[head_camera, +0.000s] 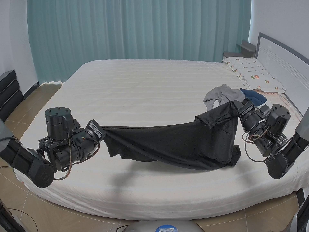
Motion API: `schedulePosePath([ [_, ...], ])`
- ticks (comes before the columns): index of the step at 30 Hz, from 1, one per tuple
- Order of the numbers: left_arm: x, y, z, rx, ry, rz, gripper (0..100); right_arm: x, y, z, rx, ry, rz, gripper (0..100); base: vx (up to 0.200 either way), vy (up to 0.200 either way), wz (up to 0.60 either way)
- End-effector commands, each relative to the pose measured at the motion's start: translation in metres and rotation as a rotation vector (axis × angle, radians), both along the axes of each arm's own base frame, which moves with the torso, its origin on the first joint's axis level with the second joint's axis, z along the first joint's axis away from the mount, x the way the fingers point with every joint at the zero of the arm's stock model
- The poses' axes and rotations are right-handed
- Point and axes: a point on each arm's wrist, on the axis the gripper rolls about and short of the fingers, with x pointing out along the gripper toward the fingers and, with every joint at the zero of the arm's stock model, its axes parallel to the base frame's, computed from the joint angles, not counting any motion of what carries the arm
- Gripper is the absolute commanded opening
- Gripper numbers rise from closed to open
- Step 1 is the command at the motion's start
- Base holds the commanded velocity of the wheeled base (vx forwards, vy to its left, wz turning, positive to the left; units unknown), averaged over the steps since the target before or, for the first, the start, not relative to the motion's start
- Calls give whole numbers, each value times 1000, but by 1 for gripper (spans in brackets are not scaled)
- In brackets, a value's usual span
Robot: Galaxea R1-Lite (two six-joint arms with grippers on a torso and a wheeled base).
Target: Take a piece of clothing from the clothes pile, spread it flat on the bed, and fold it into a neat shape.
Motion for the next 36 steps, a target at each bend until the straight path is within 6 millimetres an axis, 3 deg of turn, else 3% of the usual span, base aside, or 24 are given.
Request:
schedulePosePath([
  [1,-1,0,2,-3,-3,-3,0,-1,0,1,0,-2,2,0,0,200,0],
  [5,-1,-2,-1,2,3,-8,0,-1,1,-1,-2,6,3,0,0,200,0],
  [17,-8,-7,-5,6,21,-44,0,-7,0,-4,-13,19,19,0,0,0,0],
  [22,-10,-9,-5,6,23,-53,0,-15,-1,0,-15,14,28,0,-200,0,0],
  [29,-13,-11,-1,3,11,-61,0,-30,-4,17,-6,-33,41,0,-200,0,0],
  [36,-31,-10,24,-23,-67,-81,0,-64,-7,59,-43,-179,59,0,-86,0,0],
])
